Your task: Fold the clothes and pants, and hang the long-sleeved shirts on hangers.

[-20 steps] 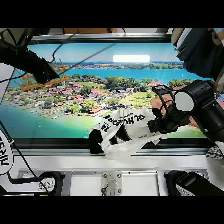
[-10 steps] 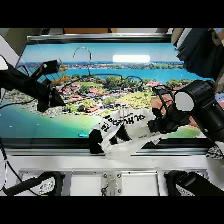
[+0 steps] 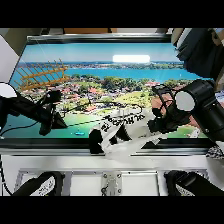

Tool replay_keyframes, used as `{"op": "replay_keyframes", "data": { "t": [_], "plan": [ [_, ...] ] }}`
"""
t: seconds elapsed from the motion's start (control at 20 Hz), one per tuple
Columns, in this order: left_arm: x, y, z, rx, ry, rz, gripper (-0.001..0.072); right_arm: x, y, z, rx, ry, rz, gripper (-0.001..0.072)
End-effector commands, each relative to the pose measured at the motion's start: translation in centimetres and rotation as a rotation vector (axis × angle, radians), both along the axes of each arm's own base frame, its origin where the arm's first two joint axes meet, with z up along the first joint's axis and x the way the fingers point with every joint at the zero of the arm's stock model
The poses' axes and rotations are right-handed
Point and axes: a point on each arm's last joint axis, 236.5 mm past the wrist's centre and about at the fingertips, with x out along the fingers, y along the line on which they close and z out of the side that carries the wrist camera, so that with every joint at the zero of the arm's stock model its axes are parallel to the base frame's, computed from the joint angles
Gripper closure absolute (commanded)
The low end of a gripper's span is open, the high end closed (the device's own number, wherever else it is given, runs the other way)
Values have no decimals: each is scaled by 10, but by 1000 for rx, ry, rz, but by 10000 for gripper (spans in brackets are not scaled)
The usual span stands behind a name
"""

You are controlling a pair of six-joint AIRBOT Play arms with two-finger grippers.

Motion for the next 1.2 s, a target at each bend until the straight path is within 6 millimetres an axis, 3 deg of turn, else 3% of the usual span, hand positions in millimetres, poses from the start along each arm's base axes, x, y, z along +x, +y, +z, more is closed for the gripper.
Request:
{"op": "replay_keyframes", "data": {
  "t": [0.0,0.2,0.3,0.45,0.55,0.9,1.15],
  "plan": [
    [-22,-10,-17,-17,34,-68,692,12,-5,17,19,-51,-9,694],
    [-24,-27,-23,-10,11,-123,692,23,-12,35,40,-99,-63,694],
    [-12,-38,-25,-16,-43,-114,692,21,-13,37,37,-91,-62,694],
    [22,-66,-15,-105,-161,-19,691,21,-13,37,38,-92,-59,694],
    [32,-72,-18,-118,-166,17,692,21,-13,37,38,-93,-58,695],
    [-4,-98,-61,-120,83,-127,692,33,-9,57,62,-157,-33,695],
    [0,-110,-71,-112,66,-134,692,48,2,60,67,-159,14,695]
  ]
}}
